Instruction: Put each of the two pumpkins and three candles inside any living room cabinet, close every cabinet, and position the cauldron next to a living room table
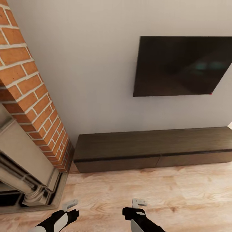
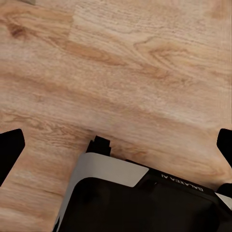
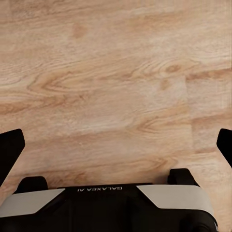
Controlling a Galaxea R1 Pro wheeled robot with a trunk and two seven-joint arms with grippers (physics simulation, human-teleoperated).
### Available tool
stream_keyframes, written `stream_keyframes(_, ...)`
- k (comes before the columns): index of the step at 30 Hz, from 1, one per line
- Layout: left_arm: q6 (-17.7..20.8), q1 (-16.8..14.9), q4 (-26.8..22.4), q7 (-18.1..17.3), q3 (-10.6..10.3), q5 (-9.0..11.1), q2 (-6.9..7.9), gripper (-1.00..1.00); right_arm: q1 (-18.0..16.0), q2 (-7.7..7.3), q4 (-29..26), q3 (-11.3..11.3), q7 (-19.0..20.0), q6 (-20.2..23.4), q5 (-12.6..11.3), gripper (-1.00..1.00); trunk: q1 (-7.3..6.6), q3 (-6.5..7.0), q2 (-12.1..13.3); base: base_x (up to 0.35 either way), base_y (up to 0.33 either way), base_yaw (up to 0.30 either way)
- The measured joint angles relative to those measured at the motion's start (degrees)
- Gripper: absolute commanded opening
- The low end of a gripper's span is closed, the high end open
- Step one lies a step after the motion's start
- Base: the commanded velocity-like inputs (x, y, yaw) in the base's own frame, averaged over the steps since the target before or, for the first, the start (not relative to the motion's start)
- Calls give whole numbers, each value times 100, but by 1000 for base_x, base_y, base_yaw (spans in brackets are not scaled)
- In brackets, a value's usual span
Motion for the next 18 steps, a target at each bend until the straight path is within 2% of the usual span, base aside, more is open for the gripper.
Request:
stream_keyframes(7, -5, 0, 0, 0, 1, -4, 0, 100, 0, -14, 0, -7, 6, 8, -5, 100, 0, 42, 0, 12, -156, 240)
stream_keyframes(18, -5, 0, -1, 0, 0, -5, 0, 100, 0, -26, 0, -9, 9, -17, -1, 100, 0, 113, 0, 2, -16, 233)
